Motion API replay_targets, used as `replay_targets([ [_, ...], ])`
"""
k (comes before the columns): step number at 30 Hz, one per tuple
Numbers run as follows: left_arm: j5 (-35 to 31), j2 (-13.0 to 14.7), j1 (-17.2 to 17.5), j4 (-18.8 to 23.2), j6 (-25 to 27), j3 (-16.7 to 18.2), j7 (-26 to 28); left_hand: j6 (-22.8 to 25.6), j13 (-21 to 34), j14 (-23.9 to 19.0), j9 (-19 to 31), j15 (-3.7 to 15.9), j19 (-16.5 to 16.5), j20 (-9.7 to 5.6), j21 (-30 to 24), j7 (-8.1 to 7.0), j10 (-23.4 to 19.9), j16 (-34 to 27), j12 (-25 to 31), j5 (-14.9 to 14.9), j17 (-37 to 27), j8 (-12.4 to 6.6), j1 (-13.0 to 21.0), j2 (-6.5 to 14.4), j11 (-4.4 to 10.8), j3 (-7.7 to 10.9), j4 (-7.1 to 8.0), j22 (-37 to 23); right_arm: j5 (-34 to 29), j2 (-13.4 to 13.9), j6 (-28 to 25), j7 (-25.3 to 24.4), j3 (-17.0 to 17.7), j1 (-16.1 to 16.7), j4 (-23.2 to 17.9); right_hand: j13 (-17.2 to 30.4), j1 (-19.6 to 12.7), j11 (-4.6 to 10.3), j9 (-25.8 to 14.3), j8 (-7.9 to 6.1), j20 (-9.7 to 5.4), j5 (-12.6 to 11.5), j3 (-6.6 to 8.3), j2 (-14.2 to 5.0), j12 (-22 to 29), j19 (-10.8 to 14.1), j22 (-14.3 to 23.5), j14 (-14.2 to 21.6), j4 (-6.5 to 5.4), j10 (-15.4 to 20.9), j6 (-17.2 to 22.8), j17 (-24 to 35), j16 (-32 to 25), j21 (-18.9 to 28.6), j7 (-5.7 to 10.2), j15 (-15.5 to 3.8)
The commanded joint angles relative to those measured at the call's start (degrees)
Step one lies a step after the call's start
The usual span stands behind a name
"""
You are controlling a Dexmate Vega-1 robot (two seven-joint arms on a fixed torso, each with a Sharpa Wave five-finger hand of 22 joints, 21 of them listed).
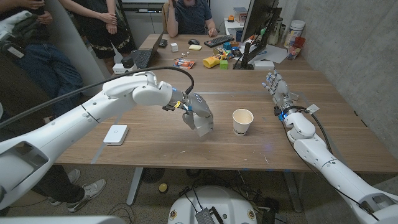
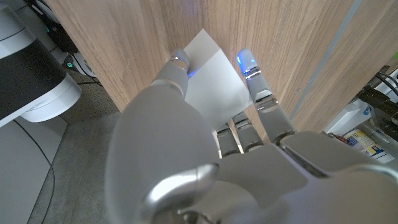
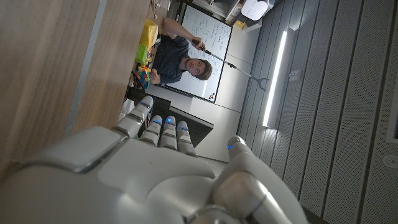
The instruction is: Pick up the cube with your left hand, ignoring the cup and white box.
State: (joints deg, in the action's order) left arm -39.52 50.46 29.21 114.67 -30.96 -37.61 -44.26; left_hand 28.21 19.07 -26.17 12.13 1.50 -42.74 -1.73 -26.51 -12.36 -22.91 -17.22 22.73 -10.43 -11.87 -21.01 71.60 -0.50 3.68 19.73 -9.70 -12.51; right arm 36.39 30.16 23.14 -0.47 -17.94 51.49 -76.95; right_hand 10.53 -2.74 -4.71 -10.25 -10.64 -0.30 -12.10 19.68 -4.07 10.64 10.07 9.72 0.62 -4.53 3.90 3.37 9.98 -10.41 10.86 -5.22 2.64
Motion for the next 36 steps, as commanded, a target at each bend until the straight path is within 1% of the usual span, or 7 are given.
replay_targets([
  [1,-0.20,0.72,0.49,2.63,2.32,2.82,2.30,4.23,0.78,-2.18,0.06,6.32,-1.92,-2.28,-0.54,3.44,-1.30,-0.13,0.39,-0.50,-0.11,-0.53,6.76,7.03,0.54,1.07,0.37,-0.25,0.01,0.05,0.13,0.16,0.06,-0.14,-0.09,0.15,0.46,0.03,-0.23,-0.24,-0.02,-0.44,-0.06,0.34,0.39,0.28,0.17,0.48,-0.19,0.17,0.09,0.26,-0.36,0.34,-0.34,0.07],
  [7,-1.78,1.40,1.57,4.36,3.53,4.90,5.53,4.53,0.89,-2.40,0.06,6.36,-1.90,-2.31,-0.84,3.67,-1.44,-0.08,0.39,-0.52,-0.13,-0.51,6.76,7.06,0.34,1.08,0.42,-0.29,-0.12,0.12,0.11,-0.07,0.07,0.03,-0.47,0.15,0.47,0.03,-0.23,-0.25,-0.05,-0.48,-0.13,0.37,0.39,0.31,0.17,0.49,-0.23,0.18,0.09,0.26,-0.34,0.35,-0.33,0.02],
  [17,-2.59,2.76,4.15,5.94,4.60,8.52,12.24,4.95,1.08,-2.77,0.07,6.47,-1.87,-2.31,-1.37,3.84,-1.68,0.00,0.37,-0.54,-0.21,-0.43,6.58,7.29,0.78,1.09,0.66,-0.36,-0.26,0.40,0.13,-0.42,0.22,0.60,-1.30,0.15,0.47,-0.07,-0.23,-0.25,-0.05,-0.55,-0.23,0.41,0.39,0.33,0.17,0.53,-0.29,0.20,0.10,0.25,-0.33,0.34,-0.36,-0.07],
  [24,-2.81,3.29,5.21,6.86,5.37,9.83,14.51,4.98,1.24,-3.20,0.09,6.64,-1.98,-2.46,-1.91,3.79,-2.18,0.03,0.46,-0.52,-0.26,-0.22,6.37,7.44,0.96,1.09,0.82,-0.42,-0.17,0.47,0.31,-0.14,0.27,0.65,-1.37,0.15,0.46,-0.02,-0.22,-0.27,-0.10,-0.59,-0.30,0.42,0.37,0.35,0.17,0.55,-0.33,0.19,0.13,0.24,-0.32,0.34,-0.38,-0.01],
  [28,-1.97,3.57,5.62,7.40,5.87,10.64,15.20,5.35,1.31,-3.44,0.10,6.80,-2.11,-2.54,-2.21,3.89,-2.41,0.04,0.49,-0.52,-0.28,-0.26,6.30,7.49,0.71,1.10,0.85,-0.45,-0.15,0.46,0.43,-0.02,0.28,0.65,-1.34,0.15,0.47,-0.06,-0.22,-0.27,-0.07,-0.61,-0.35,0.45,0.40,0.37,0.17,0.61,-0.35,0.27,0.15,0.24,-0.33,0.35,-0.39,0.02],
  [29,-2.07,3.70,5.80,7.70,6.02,10.89,15.48,5.43,1.37,-3.69,0.10,6.98,-2.12,-2.63,-2.39,3.85,-2.61,0.02,0.52,-0.52,-0.29,-0.22,6.23,7.52,1.19,1.09,0.89,-0.47,-0.16,0.49,0.42,0.04,0.27,0.64,-1.34,0.15,0.47,-0.06,-0.22,-0.27,-0.03,-0.62,-0.36,0.46,0.39,0.38,0.17,0.60,-0.36,0.25,0.15,0.24,-0.33,0.35,-0.46,0.06],
  [36,-2.37,4.30,7.10,9.25,7.31,12.83,17.82,6.34,1.53,-4.05,0.13,7.03,-2.06,-2.73,-2.92,4.41,-3.13,0.10,0.58,-0.51,-0.32,-0.35,5.97,7.65,1.26,1.10,1.01,-0.50,0.04,0.40,0.50,0.20,0.31,0.69,-1.22,0.15,0.47,-0.09,-0.22,-0.30,-0.05,-0.65,-0.42,0.49,0.40,0.39,0.17,0.65,-0.38,0.30,0.23,0.24,-0.33,0.35,-0.49,0.04],
])
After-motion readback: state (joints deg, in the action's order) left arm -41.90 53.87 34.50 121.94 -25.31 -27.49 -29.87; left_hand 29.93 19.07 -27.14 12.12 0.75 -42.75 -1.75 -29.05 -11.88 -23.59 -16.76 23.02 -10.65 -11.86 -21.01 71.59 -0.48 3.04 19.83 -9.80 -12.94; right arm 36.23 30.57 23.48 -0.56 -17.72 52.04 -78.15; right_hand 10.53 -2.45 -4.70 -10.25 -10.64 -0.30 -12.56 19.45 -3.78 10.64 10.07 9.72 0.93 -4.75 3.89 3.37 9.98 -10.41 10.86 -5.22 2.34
